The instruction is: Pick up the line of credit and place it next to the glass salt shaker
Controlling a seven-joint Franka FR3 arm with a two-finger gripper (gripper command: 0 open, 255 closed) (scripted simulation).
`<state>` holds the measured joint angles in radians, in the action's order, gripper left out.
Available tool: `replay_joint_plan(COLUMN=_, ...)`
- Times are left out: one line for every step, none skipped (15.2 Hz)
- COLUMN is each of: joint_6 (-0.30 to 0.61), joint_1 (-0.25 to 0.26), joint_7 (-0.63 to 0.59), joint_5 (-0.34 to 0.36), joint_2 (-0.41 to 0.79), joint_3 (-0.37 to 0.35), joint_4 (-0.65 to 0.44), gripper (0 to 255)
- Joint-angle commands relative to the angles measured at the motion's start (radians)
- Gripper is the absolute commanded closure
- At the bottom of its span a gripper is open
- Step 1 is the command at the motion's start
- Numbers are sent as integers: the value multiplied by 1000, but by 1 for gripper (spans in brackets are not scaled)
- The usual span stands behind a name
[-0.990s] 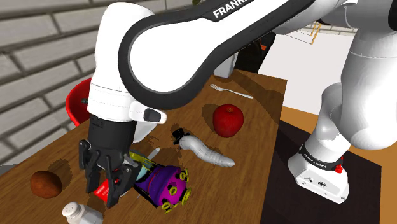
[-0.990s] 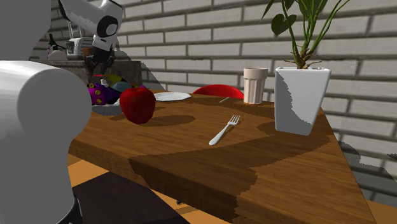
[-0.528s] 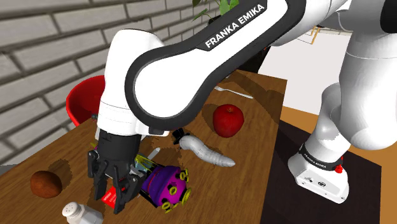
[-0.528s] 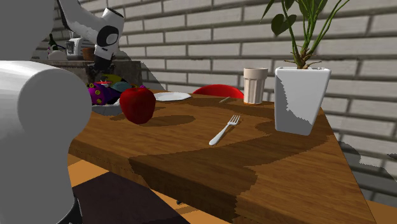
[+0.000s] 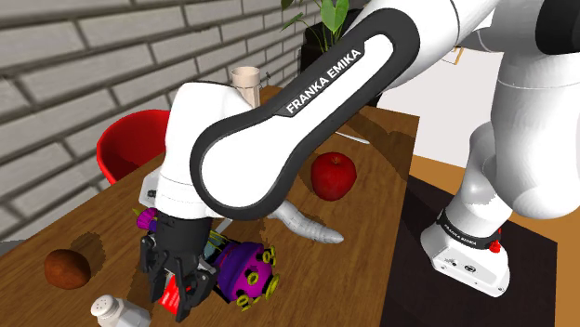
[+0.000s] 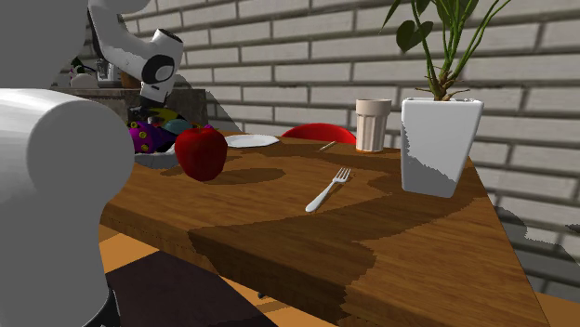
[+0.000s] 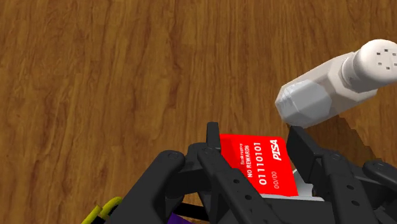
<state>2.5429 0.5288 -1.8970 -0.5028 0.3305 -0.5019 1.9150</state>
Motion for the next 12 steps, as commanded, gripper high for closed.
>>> replay_joint_plan(joint_6=20, joint_1=1, joint_7=12, joint_5=-4, joint_2=15, joint_3=-1, joint_4=8, gripper=255)
replay_joint_plan(joint_6=31, joint_1=1, joint_7=17, joint_5=-6, joint_2=23, joint_3=-2, joint_4=12, gripper=255)
replay_joint_plan(joint_6=41, joint_1=2, joint_7=23, joint_5=-7, joint_2=31, joint_3=-2, joint_4=15, gripper=255)
replay_joint_plan(joint_6=52, joint_1=2, joint_7=29, joint_5=-9, joint_2=40, joint_3=-3, joint_4=18, gripper=255)
replay_joint_plan(joint_6=62, joint_1=2, joint_7=34, joint_5=-10, joint_2=48, joint_3=-4, joint_4=21, gripper=255)
replay_joint_plan(joint_6=72, joint_1=3, joint_7=40, joint_5=-11, joint_2=57, joint_3=-5, joint_4=24, gripper=255)
replay_joint_plan(joint_6=83, joint_1=2, joint_7=45, joint_5=-12, joint_2=66, joint_3=-7, joint_4=26, gripper=255)
replay_joint_plan(joint_6=93, joint_1=1, joint_7=50, joint_5=-12, joint_2=76, joint_3=-9, joint_4=28, gripper=255)
replay_joint_plan(joint_6=102, joint_1=1, joint_7=55, joint_5=-14, joint_2=84, joint_3=-10, joint_4=30, gripper=255)
replay_joint_plan(joint_6=102, joint_1=1, joint_7=55, joint_5=-14, joint_2=84, joint_3=-10, joint_4=30, gripper=255)
replay_joint_plan(joint_6=103, joint_1=1, joint_7=55, joint_5=-13, joint_2=84, joint_3=-10, joint_4=30, gripper=255)
replay_joint_plan(joint_6=102, joint_1=1, joint_7=55, joint_5=-13, joint_2=84, joint_3=-10, joint_4=30, gripper=255)
